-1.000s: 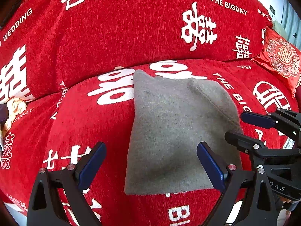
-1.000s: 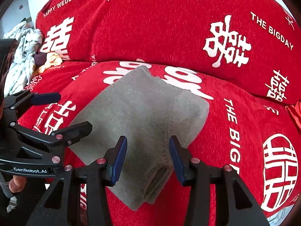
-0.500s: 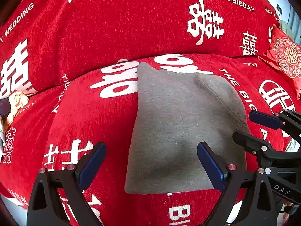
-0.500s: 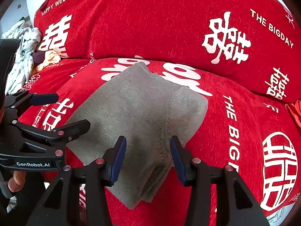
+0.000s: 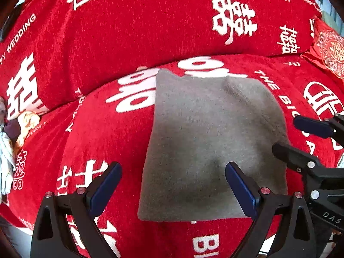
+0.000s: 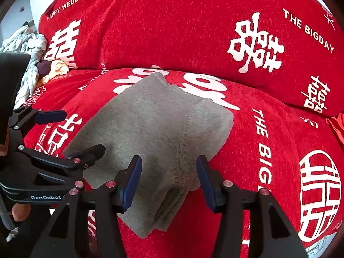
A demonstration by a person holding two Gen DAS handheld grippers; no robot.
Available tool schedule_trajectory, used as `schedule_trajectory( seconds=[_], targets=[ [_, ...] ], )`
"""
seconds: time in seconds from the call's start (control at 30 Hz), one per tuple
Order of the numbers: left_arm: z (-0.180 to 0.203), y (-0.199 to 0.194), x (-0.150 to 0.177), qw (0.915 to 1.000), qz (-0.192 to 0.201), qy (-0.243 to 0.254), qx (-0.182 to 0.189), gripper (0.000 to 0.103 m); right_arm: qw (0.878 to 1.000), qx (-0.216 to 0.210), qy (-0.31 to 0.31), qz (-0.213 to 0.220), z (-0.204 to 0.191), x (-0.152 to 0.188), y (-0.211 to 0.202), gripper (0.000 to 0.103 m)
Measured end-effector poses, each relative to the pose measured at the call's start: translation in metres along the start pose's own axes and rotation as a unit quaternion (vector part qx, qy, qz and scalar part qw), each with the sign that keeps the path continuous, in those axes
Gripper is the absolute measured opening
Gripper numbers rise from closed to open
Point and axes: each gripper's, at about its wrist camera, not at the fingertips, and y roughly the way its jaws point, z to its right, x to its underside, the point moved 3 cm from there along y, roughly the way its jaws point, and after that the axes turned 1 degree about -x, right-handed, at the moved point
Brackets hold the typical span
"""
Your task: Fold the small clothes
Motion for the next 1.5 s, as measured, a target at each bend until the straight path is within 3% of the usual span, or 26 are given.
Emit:
schedule_trajectory(
  seconds=[0.13, 0.3, 0.63, 1.5],
  targets=[
    [0.007, -0.005, -0.003, 0.9999, 0.009, -0.009, -0.008, 0.097, 1.0, -0.004, 0.007, 0.005, 0.009, 0.004, -0.001, 0.057],
    [0.02, 0.002, -0.009, 0.9999, -0.007, -0.011, 0.003, 0.097, 1.0, -0.008, 0.021, 0.008, 0.026, 0.009, -0.002, 0.057],
    [0.037, 0.005, -0.007, 0.9998, -0.017, 0.002, -0.012, 0.097, 1.0, -0.015, 0.023, 0.006, 0.042, 0.013, 0.0, 0.057],
    [0.027, 0.002, -0.001, 0.9983, -0.033, -0.01, -0.047, 0.097, 0.998, -0.05, -0.028, 0.011, 0.025, 0.01, 0.0, 0.057]
  ],
)
